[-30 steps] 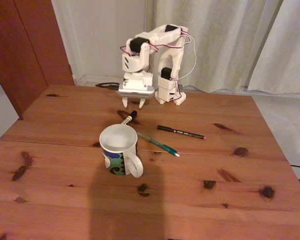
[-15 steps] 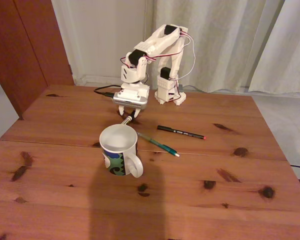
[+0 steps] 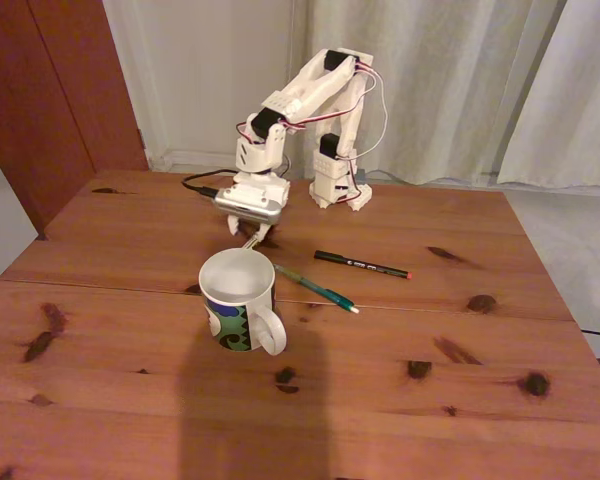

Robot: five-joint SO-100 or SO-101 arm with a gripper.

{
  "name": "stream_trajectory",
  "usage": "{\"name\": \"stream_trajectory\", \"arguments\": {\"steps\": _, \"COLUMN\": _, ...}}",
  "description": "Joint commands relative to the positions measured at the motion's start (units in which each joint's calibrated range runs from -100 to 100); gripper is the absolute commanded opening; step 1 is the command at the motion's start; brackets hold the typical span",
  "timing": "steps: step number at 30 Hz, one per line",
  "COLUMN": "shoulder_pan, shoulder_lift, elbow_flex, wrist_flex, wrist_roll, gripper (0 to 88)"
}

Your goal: Clean up the desk and place the pens and markers into the cup

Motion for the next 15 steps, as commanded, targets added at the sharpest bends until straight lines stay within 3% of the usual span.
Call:
{"name": "stream_trajectory", "arguments": {"steps": 1, "shoulder_pan": 0.4, "shoulder_lift": 0.9, "elbow_flex": -0.9, "wrist_flex": -2.8, "wrist_roll": 0.1, "gripper": 19.9}}
{"name": "stream_trajectory", "arguments": {"steps": 15, "shoulder_pan": 1.3, "shoulder_lift": 2.9, "elbow_flex": 3.0, "wrist_flex": -4.6, "wrist_roll": 1.9, "gripper": 19.8}}
